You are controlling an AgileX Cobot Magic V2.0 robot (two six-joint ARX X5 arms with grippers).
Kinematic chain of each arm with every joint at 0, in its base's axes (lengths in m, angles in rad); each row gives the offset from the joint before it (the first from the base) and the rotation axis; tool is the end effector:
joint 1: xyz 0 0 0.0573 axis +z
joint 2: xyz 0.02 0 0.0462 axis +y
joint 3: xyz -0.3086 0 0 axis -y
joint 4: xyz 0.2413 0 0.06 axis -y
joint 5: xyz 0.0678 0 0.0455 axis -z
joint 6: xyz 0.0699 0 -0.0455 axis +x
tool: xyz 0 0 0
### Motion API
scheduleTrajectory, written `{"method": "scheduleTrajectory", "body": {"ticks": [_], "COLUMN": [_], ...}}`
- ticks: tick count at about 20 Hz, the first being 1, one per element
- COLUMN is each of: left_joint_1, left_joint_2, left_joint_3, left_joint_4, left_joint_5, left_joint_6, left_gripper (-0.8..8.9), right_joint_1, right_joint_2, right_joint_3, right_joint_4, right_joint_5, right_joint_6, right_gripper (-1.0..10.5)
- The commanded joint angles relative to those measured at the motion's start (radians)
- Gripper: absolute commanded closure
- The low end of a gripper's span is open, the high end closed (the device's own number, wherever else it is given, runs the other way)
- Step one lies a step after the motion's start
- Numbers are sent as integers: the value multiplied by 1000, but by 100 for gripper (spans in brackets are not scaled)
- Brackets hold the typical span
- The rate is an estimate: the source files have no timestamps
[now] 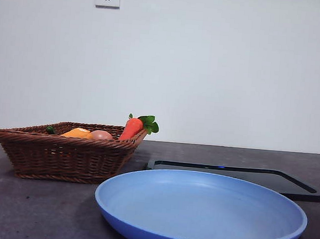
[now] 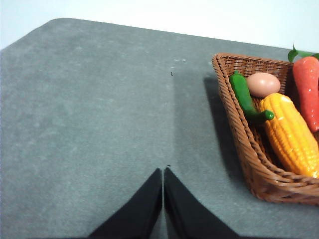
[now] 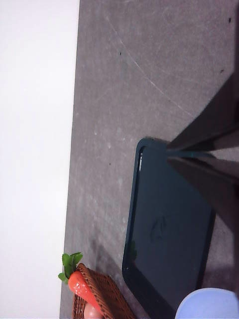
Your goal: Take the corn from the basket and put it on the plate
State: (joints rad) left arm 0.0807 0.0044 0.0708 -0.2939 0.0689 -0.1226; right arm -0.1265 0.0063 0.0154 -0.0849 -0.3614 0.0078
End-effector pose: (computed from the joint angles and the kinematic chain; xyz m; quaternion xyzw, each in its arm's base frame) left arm 0.0823 0.0018 0.1497 -0.0693 0.1126 0.0128 0.9911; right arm 0.0874 0.0138 0.1576 0.0130 0.0372 0.1170 0.9924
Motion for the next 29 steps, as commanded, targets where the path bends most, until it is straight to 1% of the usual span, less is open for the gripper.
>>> {"method": "scheduleTrajectory", "body": {"ticks": [1, 3, 6, 8, 10, 12, 14, 16, 18, 20, 22, 29], "left_joint_1": [2, 2, 2, 2, 2, 2, 2, 2, 2, 2, 2, 2], "left_joint_2": [-2, -2, -2, -2, -2, -2, -2, -2, -2, -1, 1, 31], "left_joint_3": [-14, -14, -14, -14, -14, -12, -10, 0, 14, 39, 73, 225], "left_joint_4": [-3, 19, 69, 92, 107, 107, 107, 106, 106, 93, 68, -71], "left_joint_5": [2, 2, 6, 10, 10, 22, 53, 97, 142, 184, 217, 238], "left_joint_6": [-63, -89, -138, -175, -218, -269, -299, -329, -351, -374, -394, -389], "left_gripper": [806, 806, 806, 806, 806, 806, 806, 806, 806, 806, 806, 806], "right_joint_1": [-2, -2, -2, -2, -2, -2, -2, -2, -1, -1, -1, -1], "right_joint_2": [-3, -3, -3, -3, -3, -3, -3, -3, -3, -2, -2, 48], "right_joint_3": [-6, -6, -6, -4, -3, -2, -2, 4, 18, 38, 77, 240], "right_joint_4": [35, 65, 107, 114, 113, 103, 98, 98, 92, 85, 41, -150], "right_joint_5": [3, 3, -5, -4, 10, 24, 23, 12, -17, -31, -31, -31], "right_joint_6": [11, 12, 33, 97, 190, 245, 293, 362, 400, 412, 411, 372], "right_gripper": [942, 942, 942, 942, 942, 942, 942, 942, 942, 942, 942, 943]}}
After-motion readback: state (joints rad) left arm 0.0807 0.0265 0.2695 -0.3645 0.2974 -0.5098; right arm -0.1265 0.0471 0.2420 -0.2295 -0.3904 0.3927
